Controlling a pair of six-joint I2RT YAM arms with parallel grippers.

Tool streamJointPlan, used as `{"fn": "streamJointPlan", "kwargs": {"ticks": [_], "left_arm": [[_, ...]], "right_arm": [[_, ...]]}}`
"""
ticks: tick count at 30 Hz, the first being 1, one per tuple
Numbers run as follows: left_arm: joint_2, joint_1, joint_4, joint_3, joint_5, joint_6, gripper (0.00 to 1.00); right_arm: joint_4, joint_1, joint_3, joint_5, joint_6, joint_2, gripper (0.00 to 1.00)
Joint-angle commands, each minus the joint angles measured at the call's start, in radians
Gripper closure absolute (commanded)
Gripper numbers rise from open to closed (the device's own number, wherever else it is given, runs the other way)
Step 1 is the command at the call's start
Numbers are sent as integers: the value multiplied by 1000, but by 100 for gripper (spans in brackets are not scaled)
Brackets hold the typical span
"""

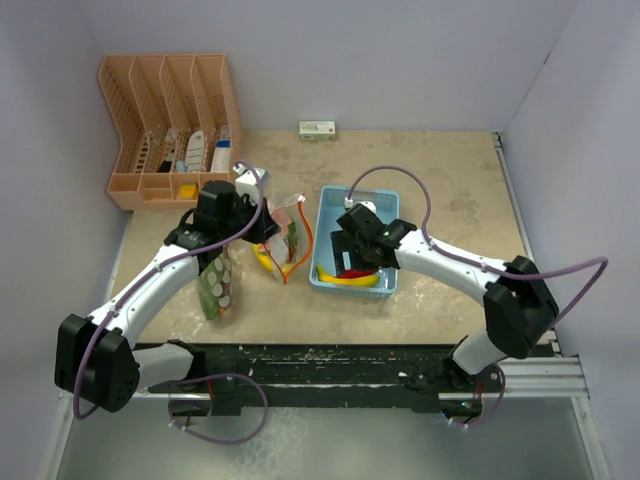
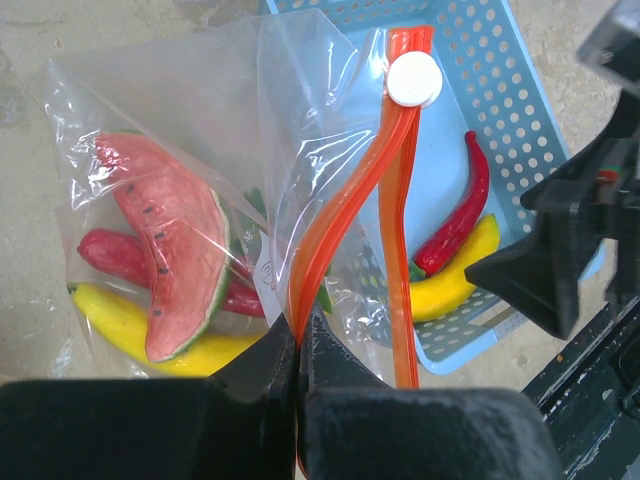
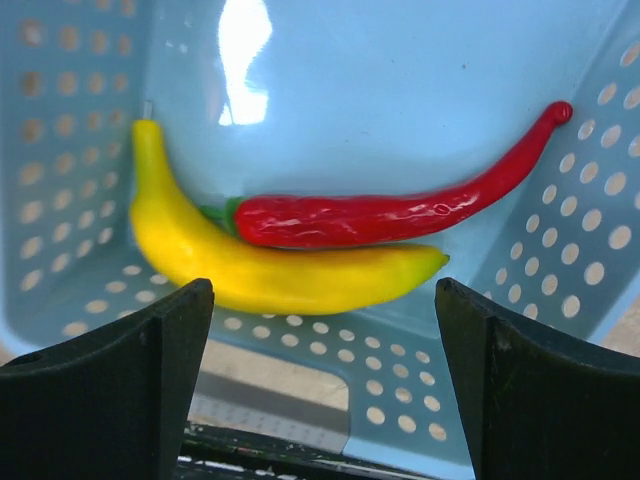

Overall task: Place the food in the zip-top bag and seal the zipper
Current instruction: Pick up the fake fruit from the bin.

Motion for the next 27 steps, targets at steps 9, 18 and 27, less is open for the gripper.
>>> {"fn": "streamJointPlan", "kwargs": {"ticks": [9,18,27], "left_arm": [[-25,3,53,26,16,0,100],[-28,3,49,24,11,3,100],[-38,3,43,25,10,4,100]], "right_arm": [[84,-62,-36,-37,27,128,8],[213,-108,-41,-15,57,190,9],[270,-109,71,86,68,258,11]]}}
